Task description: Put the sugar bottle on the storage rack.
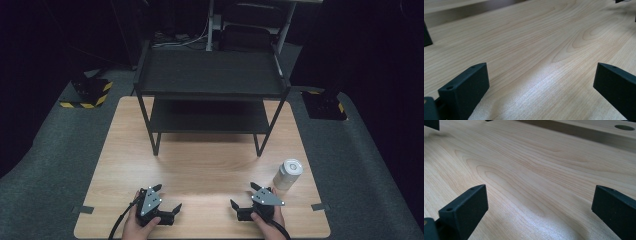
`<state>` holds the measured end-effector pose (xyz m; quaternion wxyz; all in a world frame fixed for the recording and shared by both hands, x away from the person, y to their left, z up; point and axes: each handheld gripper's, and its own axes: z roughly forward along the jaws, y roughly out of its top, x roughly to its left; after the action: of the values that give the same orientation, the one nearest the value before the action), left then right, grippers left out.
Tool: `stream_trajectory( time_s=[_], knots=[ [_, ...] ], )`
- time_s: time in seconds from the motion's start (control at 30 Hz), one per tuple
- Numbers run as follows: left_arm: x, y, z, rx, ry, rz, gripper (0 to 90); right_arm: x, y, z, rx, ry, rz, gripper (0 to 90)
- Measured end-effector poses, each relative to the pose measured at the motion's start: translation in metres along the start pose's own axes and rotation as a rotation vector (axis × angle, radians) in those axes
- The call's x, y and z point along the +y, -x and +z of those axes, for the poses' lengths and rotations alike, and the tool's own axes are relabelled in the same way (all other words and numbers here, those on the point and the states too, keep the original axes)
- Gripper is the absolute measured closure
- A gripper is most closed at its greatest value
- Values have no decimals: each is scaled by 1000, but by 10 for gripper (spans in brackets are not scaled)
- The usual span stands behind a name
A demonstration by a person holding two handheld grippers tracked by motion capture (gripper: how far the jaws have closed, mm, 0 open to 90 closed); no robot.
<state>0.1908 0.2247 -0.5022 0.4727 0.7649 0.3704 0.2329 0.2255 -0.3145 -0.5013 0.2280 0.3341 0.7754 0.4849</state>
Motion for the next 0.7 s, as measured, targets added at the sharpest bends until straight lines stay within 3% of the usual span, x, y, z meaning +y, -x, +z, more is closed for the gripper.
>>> stream_trajectory(
  time_s=[0.7],
  knots=[
    [5,-2,3,-15,-27,2,5,-9,-2,-5,-2,44,-12,3]
  ],
)
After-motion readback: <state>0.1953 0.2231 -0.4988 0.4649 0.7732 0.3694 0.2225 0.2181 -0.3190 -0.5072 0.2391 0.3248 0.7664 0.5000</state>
